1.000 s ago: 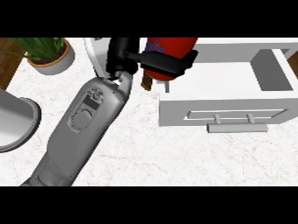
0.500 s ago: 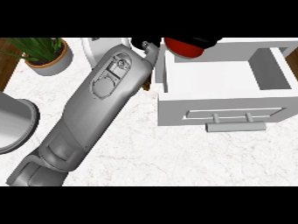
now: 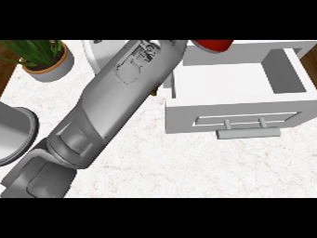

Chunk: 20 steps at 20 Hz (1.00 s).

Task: Pick up the can, place it into the drawer and close the drawer

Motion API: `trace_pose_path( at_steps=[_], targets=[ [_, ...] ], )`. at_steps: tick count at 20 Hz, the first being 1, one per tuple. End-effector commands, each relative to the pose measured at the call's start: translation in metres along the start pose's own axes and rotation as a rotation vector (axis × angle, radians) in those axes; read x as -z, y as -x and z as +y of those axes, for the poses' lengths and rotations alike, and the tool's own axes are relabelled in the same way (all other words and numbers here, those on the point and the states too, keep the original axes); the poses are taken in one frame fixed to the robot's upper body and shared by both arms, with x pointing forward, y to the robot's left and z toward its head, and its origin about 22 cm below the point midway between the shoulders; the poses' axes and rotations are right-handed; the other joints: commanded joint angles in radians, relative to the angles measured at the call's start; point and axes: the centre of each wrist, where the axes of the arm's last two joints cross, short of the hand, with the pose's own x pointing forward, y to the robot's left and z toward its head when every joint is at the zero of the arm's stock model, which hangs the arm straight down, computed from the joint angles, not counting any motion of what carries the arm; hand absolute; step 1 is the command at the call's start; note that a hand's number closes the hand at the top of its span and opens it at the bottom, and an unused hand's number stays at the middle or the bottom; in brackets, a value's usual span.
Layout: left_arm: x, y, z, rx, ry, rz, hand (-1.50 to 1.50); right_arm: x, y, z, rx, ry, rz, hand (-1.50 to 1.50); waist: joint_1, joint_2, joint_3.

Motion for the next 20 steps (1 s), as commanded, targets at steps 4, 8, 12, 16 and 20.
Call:
trace_pose_path(
  at_steps=[4,8,12,16,20],
  targets=[
    [0.007,-0.002,-0.010,0.068,-0.007,-0.002,1.50,0.000,0.002,0.007,0.008,-0.020,0.008,-1.50,-0.010,0.001,0.001],
    [0.000,0.022,-0.012,0.050,-0.024,0.032,1.50,0.011,0.007,-0.001,0.007,-0.036,0.000,-1.50,-0.023,0.003,0.001],
    [0.007,0.012,-0.015,0.106,-0.020,0.009,1.50,0.038,0.000,0.006,-0.005,-0.015,-0.012,-1.50,-0.032,0.013,0.001],
    [0.005,0.042,-0.007,0.117,-0.058,0.022,1.50,0.016,0.000,0.015,0.011,-0.041,-0.008,-1.50,-0.050,0.012,0.001],
    [0.003,0.048,-0.009,0.152,-0.058,0.002,1.50,0.024,0.010,0.008,0.002,-0.034,-0.020,-1.50,-0.056,0.016,0.002]
  ],
)
